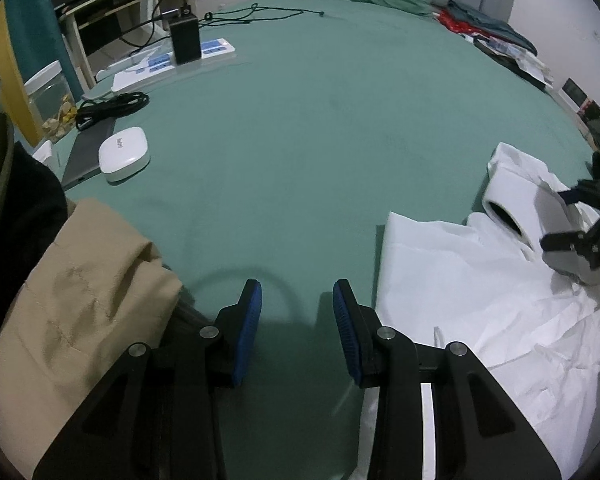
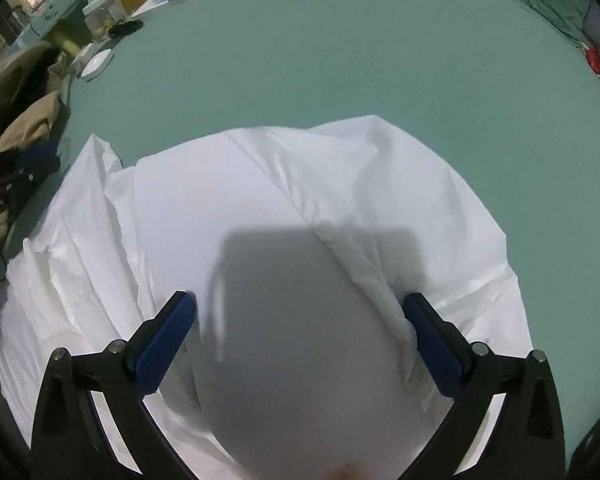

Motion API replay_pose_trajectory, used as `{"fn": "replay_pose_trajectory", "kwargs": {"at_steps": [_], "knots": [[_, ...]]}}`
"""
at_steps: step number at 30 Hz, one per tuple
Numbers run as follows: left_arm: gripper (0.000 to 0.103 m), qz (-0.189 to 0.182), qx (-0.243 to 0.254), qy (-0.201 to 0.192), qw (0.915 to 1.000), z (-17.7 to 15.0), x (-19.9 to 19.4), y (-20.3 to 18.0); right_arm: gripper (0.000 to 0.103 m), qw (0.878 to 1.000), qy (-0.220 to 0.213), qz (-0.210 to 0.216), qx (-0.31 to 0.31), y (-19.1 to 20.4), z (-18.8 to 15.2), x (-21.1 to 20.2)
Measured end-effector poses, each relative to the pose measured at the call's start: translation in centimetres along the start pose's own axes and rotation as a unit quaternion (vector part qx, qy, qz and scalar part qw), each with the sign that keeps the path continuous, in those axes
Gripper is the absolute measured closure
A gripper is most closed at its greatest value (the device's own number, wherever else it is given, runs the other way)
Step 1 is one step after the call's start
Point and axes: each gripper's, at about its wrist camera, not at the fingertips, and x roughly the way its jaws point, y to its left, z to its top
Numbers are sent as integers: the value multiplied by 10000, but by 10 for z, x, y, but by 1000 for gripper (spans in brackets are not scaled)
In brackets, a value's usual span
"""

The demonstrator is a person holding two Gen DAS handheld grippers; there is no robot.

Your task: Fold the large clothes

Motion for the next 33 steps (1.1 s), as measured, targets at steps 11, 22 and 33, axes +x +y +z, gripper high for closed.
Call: {"fn": "replay_pose_trajectory", "kwargs": {"at_steps": [11,22,33], "knots": [[64,-116,117,25,9999,-2,-5,-9,77,9763,-163,-1492,-1559,48,2,-44],[64,-271,333,-127,9990,-11,-28,-23,70,8617,-832,-4046,-2946,150,-92,-11],[64,-457,443,-193,9978,-21,-53,-27,53,9413,-943,-2791,-1648,187,-148,-32]]}}
